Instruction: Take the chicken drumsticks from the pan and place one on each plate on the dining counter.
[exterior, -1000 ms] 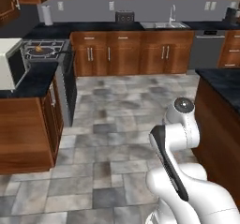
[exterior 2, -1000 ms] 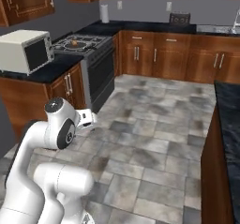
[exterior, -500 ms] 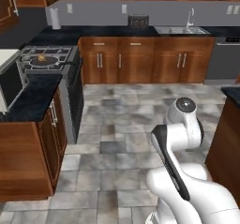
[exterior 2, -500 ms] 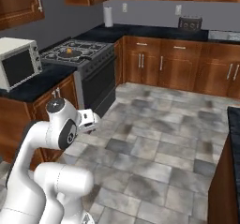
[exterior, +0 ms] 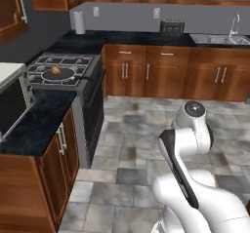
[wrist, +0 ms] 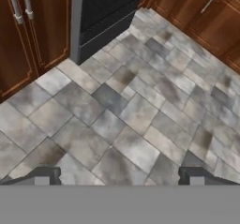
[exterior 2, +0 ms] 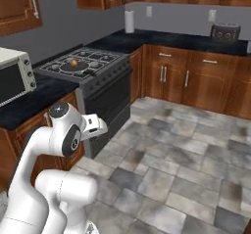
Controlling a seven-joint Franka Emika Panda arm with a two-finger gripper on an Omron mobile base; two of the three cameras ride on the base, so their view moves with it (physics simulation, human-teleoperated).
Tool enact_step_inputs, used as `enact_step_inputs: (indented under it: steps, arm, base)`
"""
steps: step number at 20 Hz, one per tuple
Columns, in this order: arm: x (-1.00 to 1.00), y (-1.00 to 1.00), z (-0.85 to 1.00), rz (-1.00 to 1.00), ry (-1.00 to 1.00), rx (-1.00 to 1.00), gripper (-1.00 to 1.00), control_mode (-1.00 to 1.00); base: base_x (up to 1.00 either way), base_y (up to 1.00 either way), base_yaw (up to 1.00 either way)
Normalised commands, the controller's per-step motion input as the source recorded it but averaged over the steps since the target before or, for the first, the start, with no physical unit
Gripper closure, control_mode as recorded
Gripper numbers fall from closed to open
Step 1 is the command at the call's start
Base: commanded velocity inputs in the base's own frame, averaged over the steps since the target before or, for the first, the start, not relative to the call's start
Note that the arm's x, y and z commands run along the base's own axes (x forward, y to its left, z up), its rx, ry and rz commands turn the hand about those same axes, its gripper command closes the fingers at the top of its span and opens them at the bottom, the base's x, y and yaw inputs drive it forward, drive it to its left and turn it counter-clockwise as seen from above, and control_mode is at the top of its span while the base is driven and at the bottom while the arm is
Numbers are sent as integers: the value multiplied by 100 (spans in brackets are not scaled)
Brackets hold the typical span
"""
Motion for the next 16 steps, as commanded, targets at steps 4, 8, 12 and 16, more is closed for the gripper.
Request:
enact_step_inputs:
  steps: [4,8,12,16]
  arm:
    - [0,0,0,0,0,0,-100,100]
    - [0,0,0,0,0,0,-100,100]
    - [0,0,0,0,0,0,-100,100]
    - [0,0,0,0,0,0,-100,100]
  base:
    - [100,0,33]
    - [100,0,34]
    - [100,0,33]
    - [100,0,34]
